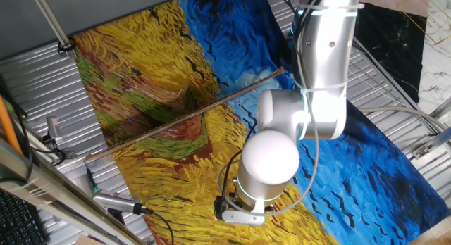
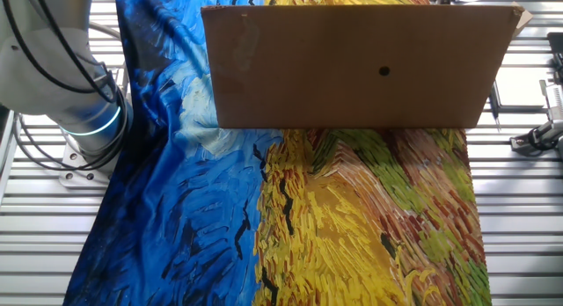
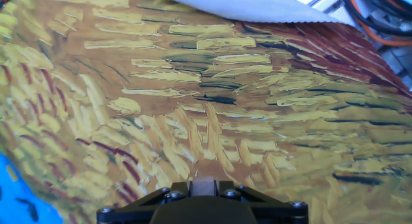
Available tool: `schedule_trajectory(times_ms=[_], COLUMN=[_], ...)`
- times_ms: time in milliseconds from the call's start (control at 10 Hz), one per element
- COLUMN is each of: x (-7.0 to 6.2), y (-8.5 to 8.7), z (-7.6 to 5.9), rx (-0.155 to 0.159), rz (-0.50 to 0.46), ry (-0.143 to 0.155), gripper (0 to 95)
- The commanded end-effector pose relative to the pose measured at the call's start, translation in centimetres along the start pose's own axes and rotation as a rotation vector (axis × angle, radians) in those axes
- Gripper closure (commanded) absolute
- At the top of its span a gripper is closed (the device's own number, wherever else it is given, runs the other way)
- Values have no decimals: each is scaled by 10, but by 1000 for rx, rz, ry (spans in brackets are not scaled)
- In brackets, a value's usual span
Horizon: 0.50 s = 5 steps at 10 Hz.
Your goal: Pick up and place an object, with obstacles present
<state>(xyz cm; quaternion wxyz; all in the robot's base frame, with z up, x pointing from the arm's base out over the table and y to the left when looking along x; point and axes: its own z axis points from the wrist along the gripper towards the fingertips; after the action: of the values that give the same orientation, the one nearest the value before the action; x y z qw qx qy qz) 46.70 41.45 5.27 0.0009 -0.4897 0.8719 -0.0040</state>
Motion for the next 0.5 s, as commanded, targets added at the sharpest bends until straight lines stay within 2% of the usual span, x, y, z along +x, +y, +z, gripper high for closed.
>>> schedule_trajectory(times_ms=[100, 500], x=[1, 1], y=[0, 1], z=[5, 12], rx=[3, 10], rz=[-4, -8], ry=[0, 8], gripper=[950, 950])
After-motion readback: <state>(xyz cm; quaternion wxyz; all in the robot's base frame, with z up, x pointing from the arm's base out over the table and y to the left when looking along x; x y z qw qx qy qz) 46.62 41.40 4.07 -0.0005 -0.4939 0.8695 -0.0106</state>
